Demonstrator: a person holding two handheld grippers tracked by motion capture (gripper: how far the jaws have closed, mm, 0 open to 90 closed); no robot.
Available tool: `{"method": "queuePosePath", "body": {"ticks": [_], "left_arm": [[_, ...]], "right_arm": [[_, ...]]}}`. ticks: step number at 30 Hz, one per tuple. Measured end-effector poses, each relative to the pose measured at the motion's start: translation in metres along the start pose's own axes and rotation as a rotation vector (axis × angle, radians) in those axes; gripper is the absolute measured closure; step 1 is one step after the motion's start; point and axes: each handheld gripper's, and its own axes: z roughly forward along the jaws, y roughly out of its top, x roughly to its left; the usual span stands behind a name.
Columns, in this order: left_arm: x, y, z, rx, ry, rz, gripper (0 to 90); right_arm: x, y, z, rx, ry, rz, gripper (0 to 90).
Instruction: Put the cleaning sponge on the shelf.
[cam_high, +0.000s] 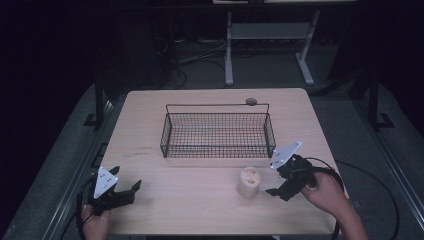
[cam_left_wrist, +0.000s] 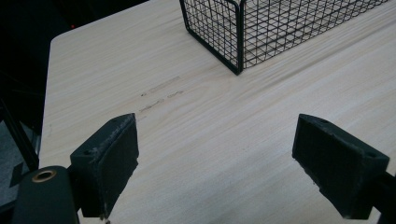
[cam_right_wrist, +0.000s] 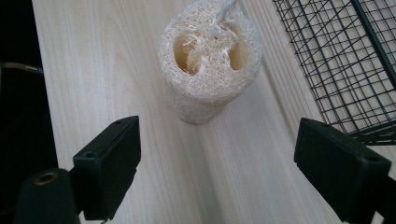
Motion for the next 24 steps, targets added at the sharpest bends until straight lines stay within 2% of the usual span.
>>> {"method": "queuePosePath", "body": {"ticks": [15,20,24], "left_arm": [[0.000,0.000,0.000,0.000,-0.002,0.005,13.7],[0.000,0.000,0.001,0.000,-0.006,0.005,13.7],[0.000,0.000,0.001,-0.004,-0.004,-0.001,13.7]], "right_arm": [[0.003,0.008,0.001,-0.002,0.009,0.011,14.2],[0.005,0.018,0.000,-0.003,0.025,-0.023,14.2],[0.003,0.024,0.003,0.015,0.037,-0.029,14.2]]}}
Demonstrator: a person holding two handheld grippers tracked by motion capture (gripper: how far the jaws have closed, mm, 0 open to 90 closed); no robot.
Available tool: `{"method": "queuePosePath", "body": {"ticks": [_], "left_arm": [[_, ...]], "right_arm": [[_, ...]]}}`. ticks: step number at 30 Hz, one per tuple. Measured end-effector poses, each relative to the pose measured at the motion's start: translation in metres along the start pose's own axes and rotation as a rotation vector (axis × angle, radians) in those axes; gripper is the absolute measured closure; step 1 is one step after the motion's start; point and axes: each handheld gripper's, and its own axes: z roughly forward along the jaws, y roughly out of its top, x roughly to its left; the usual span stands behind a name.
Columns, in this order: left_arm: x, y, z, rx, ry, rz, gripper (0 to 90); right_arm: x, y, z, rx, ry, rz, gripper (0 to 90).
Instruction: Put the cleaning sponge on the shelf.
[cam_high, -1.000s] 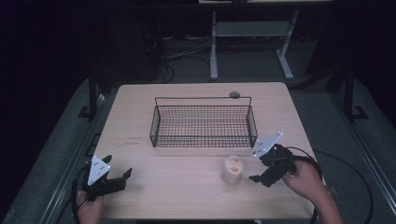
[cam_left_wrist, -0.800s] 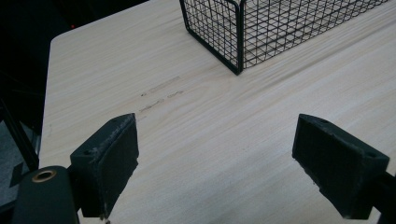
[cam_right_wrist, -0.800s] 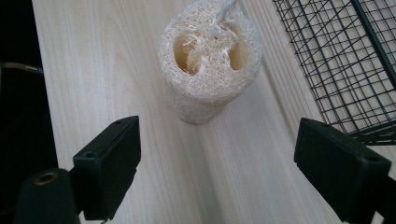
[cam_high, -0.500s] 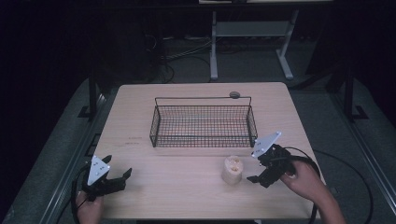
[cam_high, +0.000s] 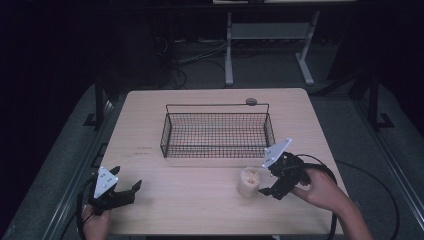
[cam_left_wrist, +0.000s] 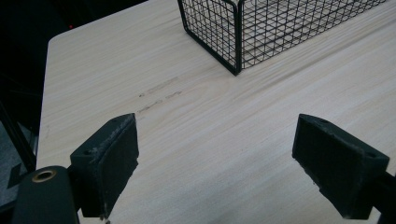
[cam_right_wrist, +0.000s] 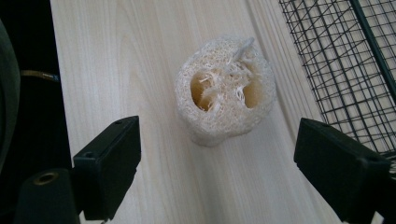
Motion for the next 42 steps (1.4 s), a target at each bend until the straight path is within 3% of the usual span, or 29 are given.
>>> {"method": "queuePosePath", "body": {"ticks": [18,31,42], "left_arm": [[0.001,0.000,-0.001,-0.002,0.000,0.000,13.7],[0.001,0.000,-0.001,-0.003,0.002,0.000,13.7],[0.002,0.000,-0.002,-0.005,0.006,-0.007,13.7]], "right_arm": [[-0.009,0.022,0.028,0.071,0.030,-0.036,14.6],[-0.012,0.028,0.040,0.105,0.043,-0.031,14.9],[-0.013,0.034,0.049,0.151,0.064,-0.061,27.2]]}}
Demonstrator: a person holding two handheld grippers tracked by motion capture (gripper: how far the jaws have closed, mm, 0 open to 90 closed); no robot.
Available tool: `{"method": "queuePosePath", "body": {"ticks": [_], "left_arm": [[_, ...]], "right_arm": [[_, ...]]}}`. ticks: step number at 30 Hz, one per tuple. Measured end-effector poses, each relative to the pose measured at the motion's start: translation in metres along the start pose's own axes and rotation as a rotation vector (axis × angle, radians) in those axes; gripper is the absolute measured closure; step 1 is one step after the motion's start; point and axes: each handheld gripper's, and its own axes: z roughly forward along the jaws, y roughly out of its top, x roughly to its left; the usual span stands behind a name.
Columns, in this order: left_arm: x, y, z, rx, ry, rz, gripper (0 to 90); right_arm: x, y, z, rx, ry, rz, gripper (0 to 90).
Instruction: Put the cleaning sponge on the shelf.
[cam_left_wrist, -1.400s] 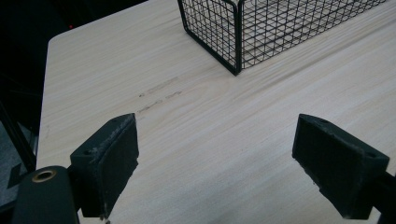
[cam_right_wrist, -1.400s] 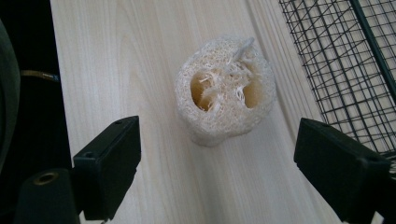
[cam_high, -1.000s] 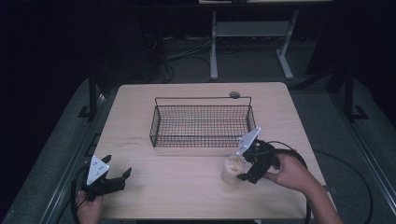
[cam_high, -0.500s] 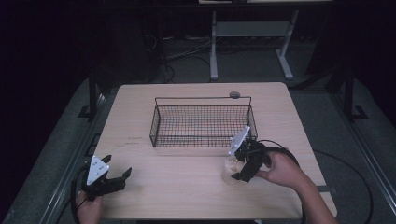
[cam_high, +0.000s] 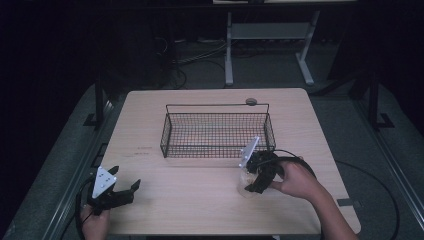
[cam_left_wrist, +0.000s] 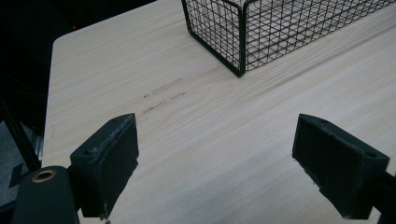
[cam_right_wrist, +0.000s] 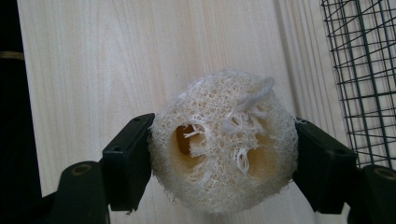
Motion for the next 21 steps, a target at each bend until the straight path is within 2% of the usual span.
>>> {"method": "queuePosePath", "body": {"ticks": [9,21], "left_arm": [[0.001,0.000,-0.001,0.000,0.003,-0.002,13.7],[0.000,0.000,-0.001,0.002,0.005,0.001,13.7]], "right_arm": [[0.001,0.002,-0.002,0.004,0.013,-0.007,28.4],[0.001,0.008,-0.013,-0.015,0.017,-0.018,28.6]]}}
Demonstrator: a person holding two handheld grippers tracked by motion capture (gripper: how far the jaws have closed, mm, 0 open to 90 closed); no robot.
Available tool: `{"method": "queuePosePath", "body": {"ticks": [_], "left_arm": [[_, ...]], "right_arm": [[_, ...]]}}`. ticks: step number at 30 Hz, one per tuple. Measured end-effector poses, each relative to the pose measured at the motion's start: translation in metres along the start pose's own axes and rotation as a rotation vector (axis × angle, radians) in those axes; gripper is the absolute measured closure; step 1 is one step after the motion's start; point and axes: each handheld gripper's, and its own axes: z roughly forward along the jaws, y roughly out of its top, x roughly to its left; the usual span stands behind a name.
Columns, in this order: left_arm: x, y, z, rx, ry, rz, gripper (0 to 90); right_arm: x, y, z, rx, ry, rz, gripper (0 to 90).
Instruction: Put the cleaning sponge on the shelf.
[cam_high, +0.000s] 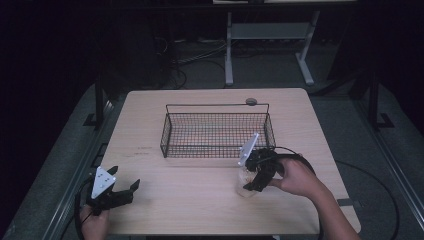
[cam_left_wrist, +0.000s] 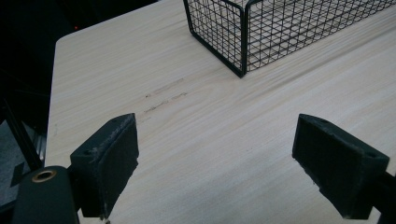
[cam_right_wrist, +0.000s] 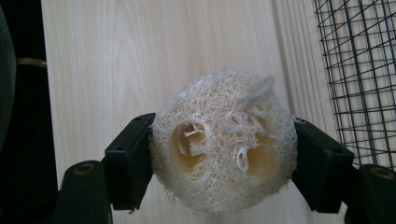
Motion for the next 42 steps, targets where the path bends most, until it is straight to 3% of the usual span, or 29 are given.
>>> {"method": "queuePosePath", "body": {"ticks": [23,42], "left_arm": [[0.001,0.000,0.000,-0.005,-0.001,-0.003,13.7],[0.001,0.000,0.000,-0.011,0.005,-0.007,13.7]], "right_arm": [[-0.006,0.018,-0.031,-0.019,-0.021,-0.027,28.7],[-0.013,0.032,-0.045,-0.023,-0.028,-0.036,28.7]]}}
